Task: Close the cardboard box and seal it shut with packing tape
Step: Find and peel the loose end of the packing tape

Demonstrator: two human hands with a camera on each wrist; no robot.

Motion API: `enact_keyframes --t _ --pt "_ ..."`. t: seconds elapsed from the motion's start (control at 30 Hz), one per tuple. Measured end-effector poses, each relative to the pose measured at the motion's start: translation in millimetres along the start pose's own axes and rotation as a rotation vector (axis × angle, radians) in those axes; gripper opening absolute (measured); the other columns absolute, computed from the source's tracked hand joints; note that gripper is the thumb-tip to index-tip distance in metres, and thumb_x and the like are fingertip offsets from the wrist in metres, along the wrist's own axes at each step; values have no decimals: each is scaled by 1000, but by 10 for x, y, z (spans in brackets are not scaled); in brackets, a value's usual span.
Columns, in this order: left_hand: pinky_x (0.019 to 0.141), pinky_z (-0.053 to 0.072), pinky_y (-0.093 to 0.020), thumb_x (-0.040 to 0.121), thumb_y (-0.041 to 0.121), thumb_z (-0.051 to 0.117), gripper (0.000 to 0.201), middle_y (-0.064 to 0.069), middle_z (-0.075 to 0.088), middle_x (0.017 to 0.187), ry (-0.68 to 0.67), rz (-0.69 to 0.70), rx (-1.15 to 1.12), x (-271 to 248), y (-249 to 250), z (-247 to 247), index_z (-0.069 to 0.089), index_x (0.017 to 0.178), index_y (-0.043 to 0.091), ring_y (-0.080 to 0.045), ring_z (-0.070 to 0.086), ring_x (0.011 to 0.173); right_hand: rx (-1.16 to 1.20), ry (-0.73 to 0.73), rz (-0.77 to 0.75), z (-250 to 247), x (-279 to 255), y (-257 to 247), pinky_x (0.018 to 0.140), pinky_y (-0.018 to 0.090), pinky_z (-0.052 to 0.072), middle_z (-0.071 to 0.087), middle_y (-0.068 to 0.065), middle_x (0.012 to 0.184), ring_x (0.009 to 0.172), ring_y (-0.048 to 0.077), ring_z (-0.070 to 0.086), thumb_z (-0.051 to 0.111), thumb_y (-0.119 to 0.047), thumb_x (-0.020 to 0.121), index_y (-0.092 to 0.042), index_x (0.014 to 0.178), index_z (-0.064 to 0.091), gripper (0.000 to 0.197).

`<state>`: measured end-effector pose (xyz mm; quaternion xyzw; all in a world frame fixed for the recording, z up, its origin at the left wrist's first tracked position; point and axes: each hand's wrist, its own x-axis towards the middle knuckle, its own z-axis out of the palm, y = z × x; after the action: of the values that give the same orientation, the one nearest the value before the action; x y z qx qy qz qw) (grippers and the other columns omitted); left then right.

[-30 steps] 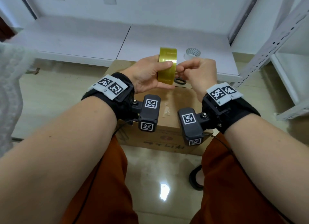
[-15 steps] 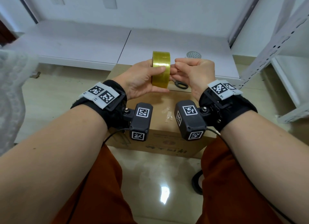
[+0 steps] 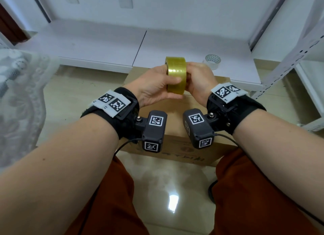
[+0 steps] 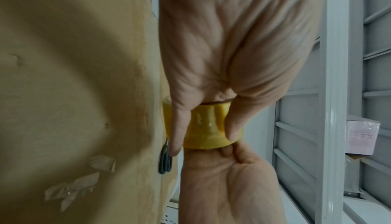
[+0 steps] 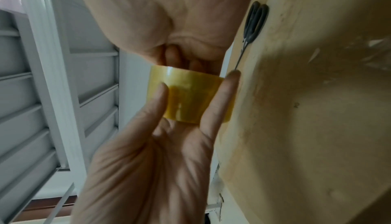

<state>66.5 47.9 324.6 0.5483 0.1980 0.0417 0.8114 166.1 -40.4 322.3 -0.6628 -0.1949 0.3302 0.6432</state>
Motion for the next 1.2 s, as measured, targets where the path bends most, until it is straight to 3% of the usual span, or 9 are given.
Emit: enact_keyframes --t 0.13,0.27,0.33,0.43,0.63,0.8,1.0,1.1,1.2 --pt "84 56 -49 96 12 55 38 -20 62 118 25 47 -84 18 45 19 49 131 -1 -33 62 111 116 -96 50 39 -6 -65 74 34 56 70 3 71 72 18 67 44 -33 99 -12 86 67 35" --pt "87 55 -50 97 4 51 37 -24 60 123 41 15 -99 61 16 16 47 132 -5 -35 62 112 73 -141 41 -8 6 31 95 44 52 68 16 112 104 27 66 43 -38 100 -4 117 63 43" --pt "90 54 -48 94 -4 51 39 -24 59 126 27 19 -80 77 5 5 48 132 -4 -35 61 115 119 -164 56 -29 14 50 94 42 52 67 16 114 106 26 66 42 -35 101 -3 120 61 42" --pt "88 56 -41 86 -19 50 47 -20 61 115 0 50 -53 78 15 6 49 129 -1 -33 62 111 200 -191 74 -39 44 19 85 34 55 70 11 99 94 21 68 39 -35 102 -7 108 64 37" --pt "78 59 -35 93 6 58 23 -16 68 104 64 82 -75 116 37 71 58 115 -1 -27 69 100 292 -174 89 -56 47 14 88 35 54 68 15 105 101 24 66 43 -35 101 -3 113 61 40" --pt "78 59 -36 95 -1 50 19 -20 67 106 0 65 -38 87 66 56 58 112 -5 -31 68 101 293 -214 128 -116 36 35 81 33 56 69 13 101 95 23 68 42 -37 101 -4 112 62 39" --pt "84 58 -38 95 -8 44 25 -26 62 118 -55 49 -7 26 118 46 55 117 -10 -34 64 110 355 -257 166 -142 24 50 86 36 55 67 17 110 104 28 66 43 -38 100 -5 116 61 41" --pt "86 57 -40 91 -5 55 29 -23 61 122 -8 65 67 21 122 54 57 119 -7 -31 64 112 421 -234 181 -124 32 57 91 39 53 62 19 123 112 29 62 43 -38 100 -2 127 55 47" --pt "80 59 -37 82 0 70 33 -15 68 113 163 153 228 24 104 38 62 114 -1 -26 69 101 469 -220 178 -140 38 47 82 36 56 61 19 125 113 27 62 39 -38 101 -1 126 54 47"
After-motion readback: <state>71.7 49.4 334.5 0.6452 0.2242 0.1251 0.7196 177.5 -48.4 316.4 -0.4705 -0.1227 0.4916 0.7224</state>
